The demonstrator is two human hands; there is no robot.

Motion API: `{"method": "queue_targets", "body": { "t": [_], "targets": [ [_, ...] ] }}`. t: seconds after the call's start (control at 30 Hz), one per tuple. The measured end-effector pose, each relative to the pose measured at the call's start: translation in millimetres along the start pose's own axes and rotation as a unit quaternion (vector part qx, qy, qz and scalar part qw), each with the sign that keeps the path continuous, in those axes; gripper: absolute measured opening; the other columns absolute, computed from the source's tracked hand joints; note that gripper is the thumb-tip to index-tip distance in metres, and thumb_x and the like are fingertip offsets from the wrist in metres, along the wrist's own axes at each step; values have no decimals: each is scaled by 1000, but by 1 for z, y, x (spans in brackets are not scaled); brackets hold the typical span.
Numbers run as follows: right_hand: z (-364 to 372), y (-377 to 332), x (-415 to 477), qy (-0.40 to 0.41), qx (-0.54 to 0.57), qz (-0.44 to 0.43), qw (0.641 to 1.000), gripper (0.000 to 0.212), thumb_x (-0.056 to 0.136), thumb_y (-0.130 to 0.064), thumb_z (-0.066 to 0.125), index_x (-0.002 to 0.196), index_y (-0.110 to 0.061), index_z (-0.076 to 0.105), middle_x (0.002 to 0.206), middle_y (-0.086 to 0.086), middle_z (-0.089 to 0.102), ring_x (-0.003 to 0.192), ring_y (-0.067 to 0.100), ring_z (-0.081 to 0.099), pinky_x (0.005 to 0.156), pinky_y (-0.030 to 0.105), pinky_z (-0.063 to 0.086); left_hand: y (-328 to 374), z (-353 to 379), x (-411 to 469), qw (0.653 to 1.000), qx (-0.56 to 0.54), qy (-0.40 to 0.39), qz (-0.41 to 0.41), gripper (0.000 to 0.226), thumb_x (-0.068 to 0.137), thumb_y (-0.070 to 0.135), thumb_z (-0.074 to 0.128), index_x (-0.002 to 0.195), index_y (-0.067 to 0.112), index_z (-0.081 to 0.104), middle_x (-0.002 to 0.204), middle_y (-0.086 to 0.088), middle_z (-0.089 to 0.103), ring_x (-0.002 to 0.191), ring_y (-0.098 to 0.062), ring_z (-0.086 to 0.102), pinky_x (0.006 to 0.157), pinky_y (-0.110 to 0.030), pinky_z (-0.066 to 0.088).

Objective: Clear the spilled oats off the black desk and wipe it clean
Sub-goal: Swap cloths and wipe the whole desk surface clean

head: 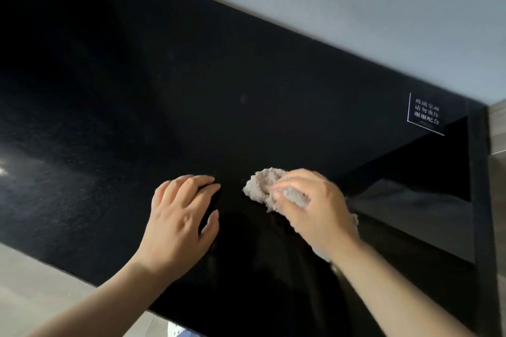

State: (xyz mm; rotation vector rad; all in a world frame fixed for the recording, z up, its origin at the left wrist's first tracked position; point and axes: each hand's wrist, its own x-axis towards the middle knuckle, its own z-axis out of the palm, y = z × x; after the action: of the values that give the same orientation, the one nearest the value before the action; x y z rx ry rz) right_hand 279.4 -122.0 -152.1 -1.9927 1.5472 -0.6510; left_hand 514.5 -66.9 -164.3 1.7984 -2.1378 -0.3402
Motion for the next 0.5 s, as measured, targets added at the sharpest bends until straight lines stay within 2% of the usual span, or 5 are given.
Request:
{"method": "queue_targets", "body": {
  "t": [0.17, 0.27, 0.33, 0.43, 0.5],
  "targets": [
    [-30, 38, 74, 201, -65, 168, 963, 14, 84, -28, 61, 87, -20, 72, 101, -7, 64, 99, 21, 57, 70, 28, 38, -3, 3, -17, 1000, 12, 5, -5, 40, 86, 34, 47, 113, 13, 67, 122, 2, 59, 114, -20, 52, 104, -39, 29],
    [-12, 32, 92, 205, -115, 247, 940, 16, 84, -25, 53, 73, -18, 62, 96, -1, 61, 95, 28, 56, 67, 34, 44, -2, 2, -19, 1000, 9, 18, -9, 39, 87, 34, 47, 113, 13, 67, 122, 2, 59, 114, -21, 52, 105, -38, 28],
    [10, 15, 70, 168, -175, 180, 953, 13, 86, -24, 55, 81, -25, 66, 106, -6, 62, 97, 25, 54, 75, 40, 46, -2, 1, -23, 1000, 6, 22, -16, 39, 88, 34, 47, 113, 14, 67, 121, 1, 59, 114, -22, 52, 105, -38, 28],
    [31, -10, 16, 107, -117, 54, 986, 17, 83, -27, 63, 96, -32, 73, 110, -15, 63, 96, 15, 55, 76, 27, 38, -7, -2, -33, 999, 5, 20, -24, 39, 88, 34, 46, 113, 14, 67, 121, 1, 59, 114, -22, 52, 106, -38, 28],
    [35, -23, -19, 50, -80, -4, 995, 15, 80, -26, 68, 93, -32, 74, 106, -16, 65, 94, 10, 57, 76, 27, 44, -12, -4, -42, 1000, 7, 15, -25, 40, 88, 35, 45, 114, 14, 67, 121, 1, 60, 114, -22, 52, 105, -38, 28]
  ]
}}
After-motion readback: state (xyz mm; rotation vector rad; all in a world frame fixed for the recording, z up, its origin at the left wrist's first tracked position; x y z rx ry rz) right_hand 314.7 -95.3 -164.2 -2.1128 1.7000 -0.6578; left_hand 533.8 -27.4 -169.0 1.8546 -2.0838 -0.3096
